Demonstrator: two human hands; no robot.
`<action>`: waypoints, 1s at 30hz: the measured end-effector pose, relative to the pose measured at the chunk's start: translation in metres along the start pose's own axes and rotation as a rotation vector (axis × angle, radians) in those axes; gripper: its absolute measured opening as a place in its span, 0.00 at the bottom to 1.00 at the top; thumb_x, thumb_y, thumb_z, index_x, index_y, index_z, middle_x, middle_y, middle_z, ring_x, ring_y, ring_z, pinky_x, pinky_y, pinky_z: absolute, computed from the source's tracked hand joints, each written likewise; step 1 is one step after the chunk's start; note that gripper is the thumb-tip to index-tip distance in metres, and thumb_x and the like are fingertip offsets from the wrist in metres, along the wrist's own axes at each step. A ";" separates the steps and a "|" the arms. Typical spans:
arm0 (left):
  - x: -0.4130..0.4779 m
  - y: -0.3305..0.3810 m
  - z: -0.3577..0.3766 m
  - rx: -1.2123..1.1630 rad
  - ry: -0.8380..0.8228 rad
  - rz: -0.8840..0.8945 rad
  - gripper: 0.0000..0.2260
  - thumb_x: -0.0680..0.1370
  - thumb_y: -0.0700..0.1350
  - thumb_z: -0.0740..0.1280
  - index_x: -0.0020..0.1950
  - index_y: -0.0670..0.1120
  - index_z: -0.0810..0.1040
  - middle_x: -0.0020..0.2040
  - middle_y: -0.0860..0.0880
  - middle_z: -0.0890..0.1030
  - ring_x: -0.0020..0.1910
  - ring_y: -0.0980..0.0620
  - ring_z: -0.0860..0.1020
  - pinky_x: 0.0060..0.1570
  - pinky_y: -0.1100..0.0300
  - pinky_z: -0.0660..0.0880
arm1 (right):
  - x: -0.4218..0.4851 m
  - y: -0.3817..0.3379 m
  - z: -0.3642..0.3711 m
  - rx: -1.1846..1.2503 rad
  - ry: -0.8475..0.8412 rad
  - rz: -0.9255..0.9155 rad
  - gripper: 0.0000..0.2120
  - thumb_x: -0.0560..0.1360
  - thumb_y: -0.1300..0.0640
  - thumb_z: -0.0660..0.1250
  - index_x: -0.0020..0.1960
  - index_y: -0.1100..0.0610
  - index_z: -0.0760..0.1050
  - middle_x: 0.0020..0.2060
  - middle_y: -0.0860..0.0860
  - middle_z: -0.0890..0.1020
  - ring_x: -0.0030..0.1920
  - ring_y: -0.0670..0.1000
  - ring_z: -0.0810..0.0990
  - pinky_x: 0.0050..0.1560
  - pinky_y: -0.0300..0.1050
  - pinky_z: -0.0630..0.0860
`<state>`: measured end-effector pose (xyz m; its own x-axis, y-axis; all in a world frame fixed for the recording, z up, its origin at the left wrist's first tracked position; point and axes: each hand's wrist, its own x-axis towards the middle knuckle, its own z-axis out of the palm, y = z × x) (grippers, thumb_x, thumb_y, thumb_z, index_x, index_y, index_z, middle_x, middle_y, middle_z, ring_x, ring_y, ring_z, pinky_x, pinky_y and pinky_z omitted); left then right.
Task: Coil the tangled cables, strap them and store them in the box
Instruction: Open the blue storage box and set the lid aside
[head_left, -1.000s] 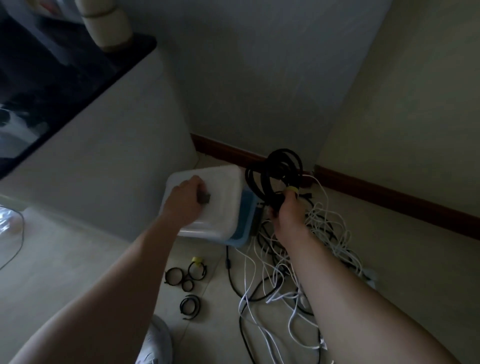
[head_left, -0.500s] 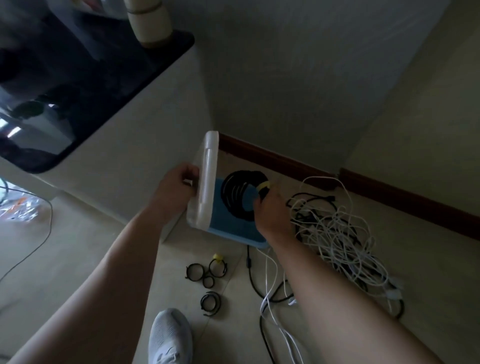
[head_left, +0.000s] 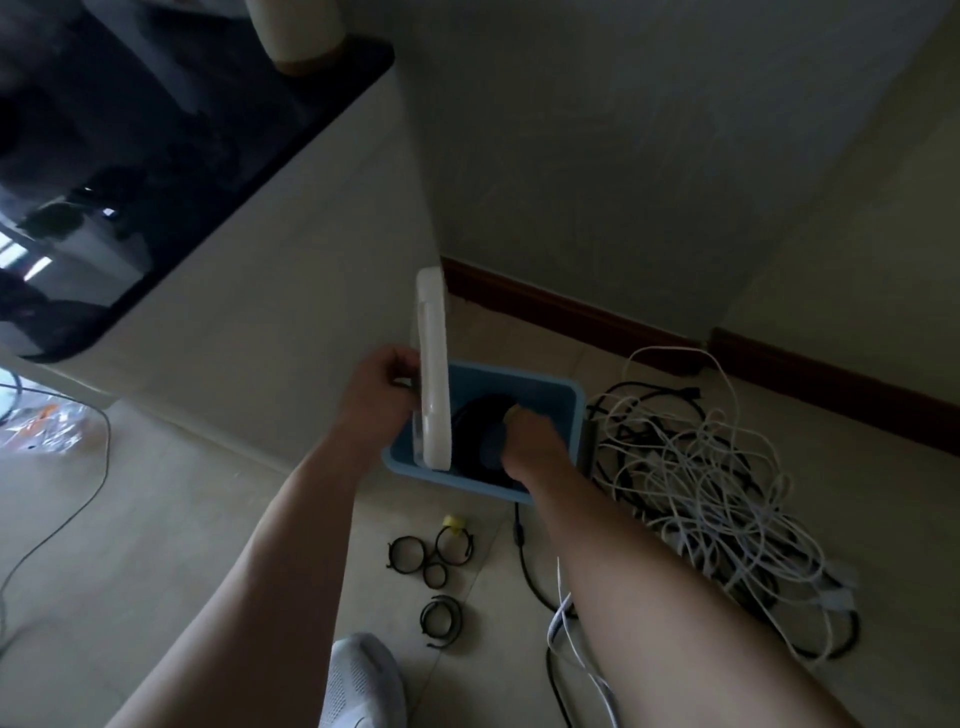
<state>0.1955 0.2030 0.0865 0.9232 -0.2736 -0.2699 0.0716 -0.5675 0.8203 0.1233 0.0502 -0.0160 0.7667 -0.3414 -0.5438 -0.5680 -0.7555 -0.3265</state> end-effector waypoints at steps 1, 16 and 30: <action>0.000 0.000 0.000 0.003 0.002 0.001 0.12 0.73 0.29 0.67 0.55 0.38 0.79 0.51 0.41 0.83 0.49 0.45 0.81 0.47 0.52 0.78 | -0.002 -0.002 0.001 -0.074 0.033 -0.008 0.20 0.80 0.62 0.63 0.71 0.65 0.67 0.65 0.63 0.75 0.63 0.58 0.76 0.60 0.48 0.76; -0.016 0.024 0.046 0.266 0.010 0.033 0.06 0.77 0.43 0.68 0.48 0.54 0.75 0.48 0.53 0.77 0.49 0.49 0.75 0.50 0.59 0.70 | -0.095 0.044 -0.104 1.461 0.032 -0.244 0.27 0.74 0.29 0.57 0.53 0.46 0.85 0.48 0.51 0.87 0.43 0.50 0.87 0.34 0.44 0.80; -0.089 0.070 0.060 -0.342 0.197 -0.239 0.21 0.73 0.66 0.61 0.60 0.56 0.66 0.52 0.44 0.78 0.45 0.42 0.82 0.42 0.44 0.83 | -0.182 0.127 -0.155 1.012 0.250 -0.279 0.10 0.76 0.71 0.69 0.54 0.60 0.77 0.48 0.55 0.82 0.48 0.52 0.81 0.47 0.44 0.79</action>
<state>0.0956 0.1411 0.1373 0.9174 0.0050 -0.3979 0.3811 -0.2986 0.8750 -0.0420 -0.0700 0.1614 0.8817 -0.4200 -0.2149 -0.2591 -0.0504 -0.9645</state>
